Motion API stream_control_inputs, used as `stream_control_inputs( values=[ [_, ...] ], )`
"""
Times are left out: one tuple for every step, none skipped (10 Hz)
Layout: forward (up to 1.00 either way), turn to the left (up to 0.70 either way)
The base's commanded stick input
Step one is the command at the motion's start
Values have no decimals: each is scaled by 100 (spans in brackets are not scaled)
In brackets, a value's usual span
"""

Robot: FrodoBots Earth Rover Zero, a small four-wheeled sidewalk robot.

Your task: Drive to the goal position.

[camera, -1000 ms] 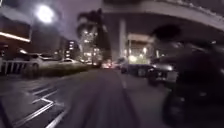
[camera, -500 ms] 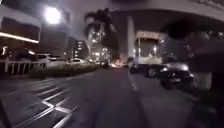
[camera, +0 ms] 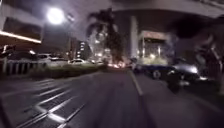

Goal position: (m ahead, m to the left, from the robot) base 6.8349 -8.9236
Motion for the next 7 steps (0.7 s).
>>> stream_control_inputs(
  values=[
    [45,0],
    [45,0],
    [45,0],
    [45,0],
    [45,0],
    [45,0],
    [45,0]
  ],
)
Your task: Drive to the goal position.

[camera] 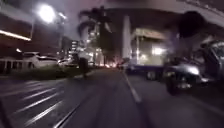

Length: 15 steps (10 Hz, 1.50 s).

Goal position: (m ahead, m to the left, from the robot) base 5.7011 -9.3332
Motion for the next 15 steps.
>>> stream_control_inputs(
  values=[
    [45,0],
    [45,0],
    [45,0],
    [45,0],
    [45,0],
    [45,0],
    [45,0],
    [45,0],
    [45,0],
    [45,0],
    [45,0],
    [45,0],
    [45,0],
    [45,0],
    [45,0]
  ],
)
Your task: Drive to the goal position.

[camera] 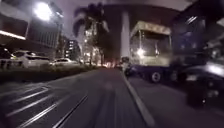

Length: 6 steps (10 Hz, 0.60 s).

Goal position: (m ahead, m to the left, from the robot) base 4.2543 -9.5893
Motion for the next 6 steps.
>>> stream_control_inputs(
  values=[
    [45,0],
    [45,0],
    [45,0],
    [45,0],
    [45,0],
    [45,0]
  ],
)
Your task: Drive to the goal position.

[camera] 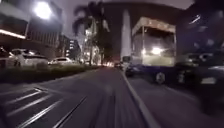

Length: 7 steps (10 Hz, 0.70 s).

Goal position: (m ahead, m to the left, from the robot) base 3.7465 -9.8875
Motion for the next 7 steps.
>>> stream_control_inputs(
  values=[
    [45,0],
    [45,0],
    [45,0],
    [45,0],
    [45,0],
    [45,0],
    [45,0]
  ],
)
